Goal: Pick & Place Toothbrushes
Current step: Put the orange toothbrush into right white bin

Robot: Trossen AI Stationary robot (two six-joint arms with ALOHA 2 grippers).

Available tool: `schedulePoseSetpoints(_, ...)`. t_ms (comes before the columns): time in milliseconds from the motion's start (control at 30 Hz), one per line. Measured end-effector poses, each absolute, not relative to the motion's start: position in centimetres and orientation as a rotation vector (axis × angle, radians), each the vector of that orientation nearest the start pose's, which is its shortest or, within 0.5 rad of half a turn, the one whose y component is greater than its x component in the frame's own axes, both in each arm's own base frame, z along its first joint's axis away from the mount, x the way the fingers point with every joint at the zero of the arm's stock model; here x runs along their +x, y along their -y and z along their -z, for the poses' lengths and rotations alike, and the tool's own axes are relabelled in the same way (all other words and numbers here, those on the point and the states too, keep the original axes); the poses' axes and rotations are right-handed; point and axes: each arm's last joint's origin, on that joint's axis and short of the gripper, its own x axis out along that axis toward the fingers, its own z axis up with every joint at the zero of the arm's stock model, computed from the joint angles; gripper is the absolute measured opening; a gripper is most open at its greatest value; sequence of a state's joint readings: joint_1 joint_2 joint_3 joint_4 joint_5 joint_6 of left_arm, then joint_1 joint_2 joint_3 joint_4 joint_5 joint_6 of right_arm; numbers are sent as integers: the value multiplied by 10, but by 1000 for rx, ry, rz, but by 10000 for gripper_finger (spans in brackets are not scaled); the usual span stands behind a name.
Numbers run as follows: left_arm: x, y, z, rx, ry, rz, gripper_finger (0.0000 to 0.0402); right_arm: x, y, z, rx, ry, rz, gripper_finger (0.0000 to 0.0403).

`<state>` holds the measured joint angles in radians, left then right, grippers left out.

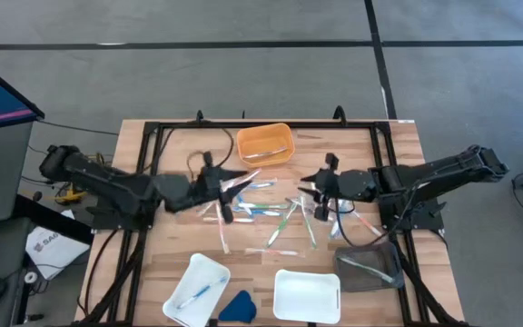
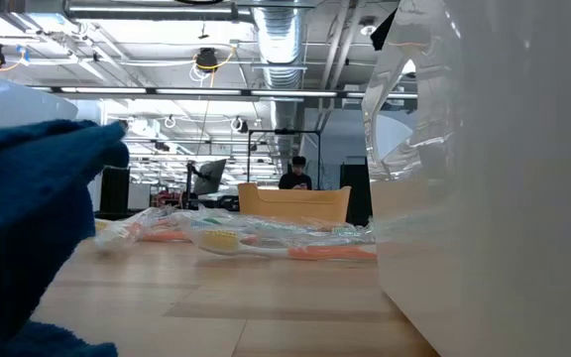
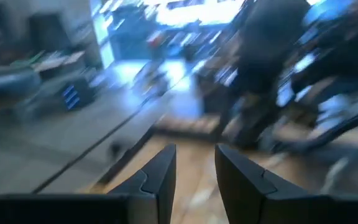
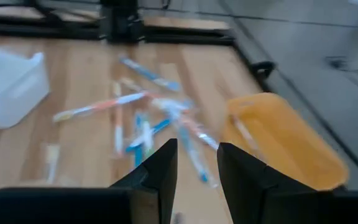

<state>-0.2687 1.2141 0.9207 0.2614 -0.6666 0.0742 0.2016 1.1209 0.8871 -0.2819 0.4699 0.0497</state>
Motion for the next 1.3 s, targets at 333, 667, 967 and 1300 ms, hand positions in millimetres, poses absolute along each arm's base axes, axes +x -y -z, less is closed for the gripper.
schedulePoseSetpoints(333, 275, 15, -342, 167, 23, -222, 104, 239, -15, -298, -126, -477, 352, 107)
schedulePoseSetpoints(667, 276, -18, -340, 198, 4, -342, 104, 247, 7, -311, -258, -368, 270, 107)
schedulePoseSetpoints(967, 292, -66, -325, 285, 22, -272, 104, 245, 47, -315, -383, -341, 219, 107)
schedulePoseSetpoints(1300, 326, -120, -284, 373, 156, -260, 104, 250, 102, -313, -453, -240, 201, 107)
